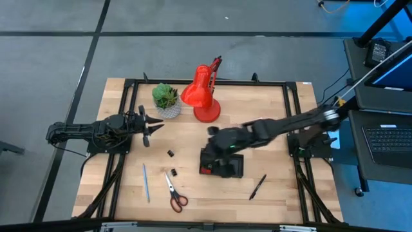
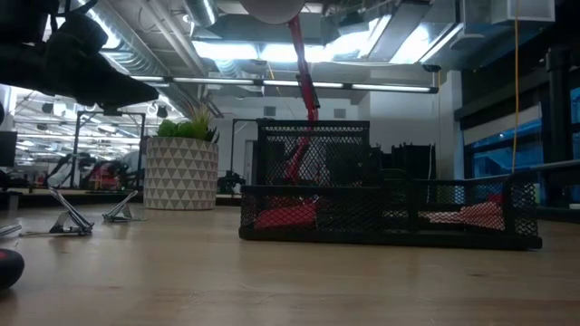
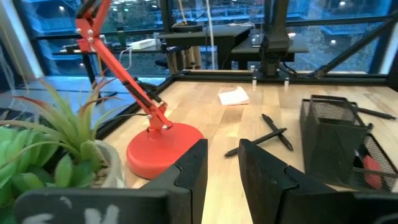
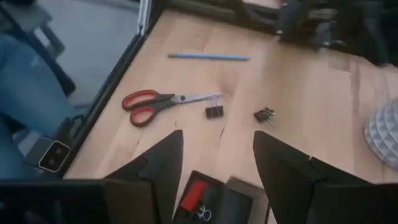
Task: Pick and place office supplies into organizer
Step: Put the top black binder clip into the black desk organizer
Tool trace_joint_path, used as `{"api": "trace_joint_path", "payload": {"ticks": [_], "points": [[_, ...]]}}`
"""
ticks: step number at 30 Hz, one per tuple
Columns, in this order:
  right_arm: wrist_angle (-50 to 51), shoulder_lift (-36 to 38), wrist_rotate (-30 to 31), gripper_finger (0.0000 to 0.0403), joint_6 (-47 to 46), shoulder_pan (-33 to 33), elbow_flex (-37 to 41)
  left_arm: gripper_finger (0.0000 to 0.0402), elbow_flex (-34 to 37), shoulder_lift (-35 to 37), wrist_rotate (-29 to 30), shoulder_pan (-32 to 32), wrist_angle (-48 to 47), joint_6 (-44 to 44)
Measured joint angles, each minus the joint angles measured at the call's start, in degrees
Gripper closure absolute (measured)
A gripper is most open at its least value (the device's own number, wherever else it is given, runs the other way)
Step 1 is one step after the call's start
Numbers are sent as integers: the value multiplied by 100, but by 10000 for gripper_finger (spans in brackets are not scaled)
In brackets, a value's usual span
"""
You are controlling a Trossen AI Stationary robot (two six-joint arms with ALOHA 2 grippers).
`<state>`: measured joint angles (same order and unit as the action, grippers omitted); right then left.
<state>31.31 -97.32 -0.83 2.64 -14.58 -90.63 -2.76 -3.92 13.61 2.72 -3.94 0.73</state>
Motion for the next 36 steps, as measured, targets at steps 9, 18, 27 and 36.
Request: {"api": "trace_joint_path", "payload": {"ticks": [9, 18, 27, 36], "points": [[-2421, 2403, 11, 205, -242, -35, 3848, 315, 0, 0, -174, 0, -11, 0], [-4623, 3975, 25, 205, -755, -34, 6510, 315, 0, 0, -173, 1, -13, 1], [-4998, 4596, 25, 205, -981, -32, 7432, 315, -1, 0, -174, 0, -14, 400], [-4959, 4588, 139, 205, -866, -32, 7506, 290, 0, 0, -1009, 2, 0, 319]]}}
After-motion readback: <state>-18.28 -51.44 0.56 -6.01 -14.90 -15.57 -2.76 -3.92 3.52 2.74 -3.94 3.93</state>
